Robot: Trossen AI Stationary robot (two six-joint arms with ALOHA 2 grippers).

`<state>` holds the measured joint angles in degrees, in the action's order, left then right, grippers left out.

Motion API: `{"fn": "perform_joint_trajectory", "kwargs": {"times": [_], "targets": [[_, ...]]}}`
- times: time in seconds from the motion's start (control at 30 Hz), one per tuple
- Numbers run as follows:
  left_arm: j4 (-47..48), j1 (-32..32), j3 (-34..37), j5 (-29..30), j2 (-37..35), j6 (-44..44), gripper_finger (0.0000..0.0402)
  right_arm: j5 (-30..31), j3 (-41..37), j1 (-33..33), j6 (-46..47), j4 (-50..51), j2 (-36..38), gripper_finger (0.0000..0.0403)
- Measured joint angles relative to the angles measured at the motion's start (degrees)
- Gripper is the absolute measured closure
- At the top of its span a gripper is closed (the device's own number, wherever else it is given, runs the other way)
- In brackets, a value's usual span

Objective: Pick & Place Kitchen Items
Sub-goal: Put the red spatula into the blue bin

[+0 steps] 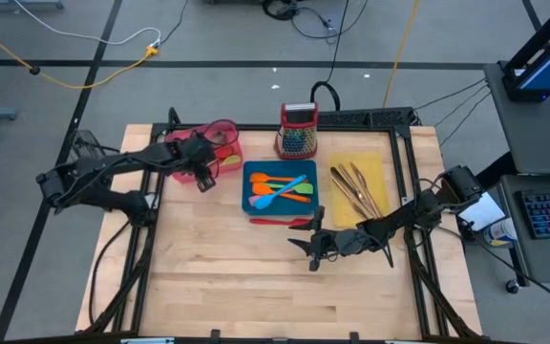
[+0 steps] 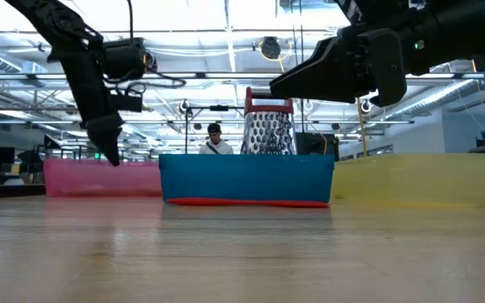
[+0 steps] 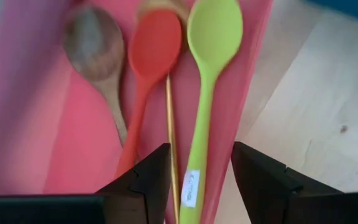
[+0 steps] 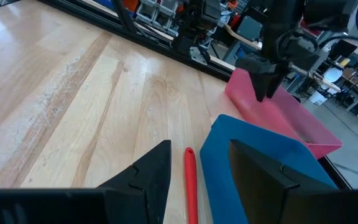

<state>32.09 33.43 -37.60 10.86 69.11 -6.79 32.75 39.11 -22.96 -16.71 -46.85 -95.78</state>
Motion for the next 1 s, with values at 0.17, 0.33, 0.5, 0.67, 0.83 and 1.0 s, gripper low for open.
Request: {"fn": "perform_joint_trajectory", "kwargs": {"times": [0.17,0.33,0.5,0.67,0.83,1.0], "targets": [[-3.2,-1.7,-0.1,1.4,-5.1,0.0,0.0229,0.0,0.0,0.1,2.4,0.0,0.0,0.0248],[-6.6,-4.5,-0.1,0.2,-11.3,0.5,0.0229,-0.1,0.0,0.6,7.6,1.3,0.0,0.0248],[-9.4,-7.9,-0.1,-2.5,-15.9,1.7,0.0229,-0.1,0.0,2.3,14.0,4.3,0.0,0.0248],[-11.5,-12.6,-0.1,-11.5,-17.2,4.5,0.0229,-3.8,0.0,4.3,20.0,8.5,0.0,0.0248],[-15.1,-19.7,-0.1,-17.1,-14.9,5.8,0.0229,-12.0,0.0,6.0,22.1,10.3,0.0,0.0248],[-21.5,-28.1,-0.1,-17.2,-10.7,5.8,0.0229,-12.0,0.0,7.4,22.5,14.2,0.0,0.0248]]}}
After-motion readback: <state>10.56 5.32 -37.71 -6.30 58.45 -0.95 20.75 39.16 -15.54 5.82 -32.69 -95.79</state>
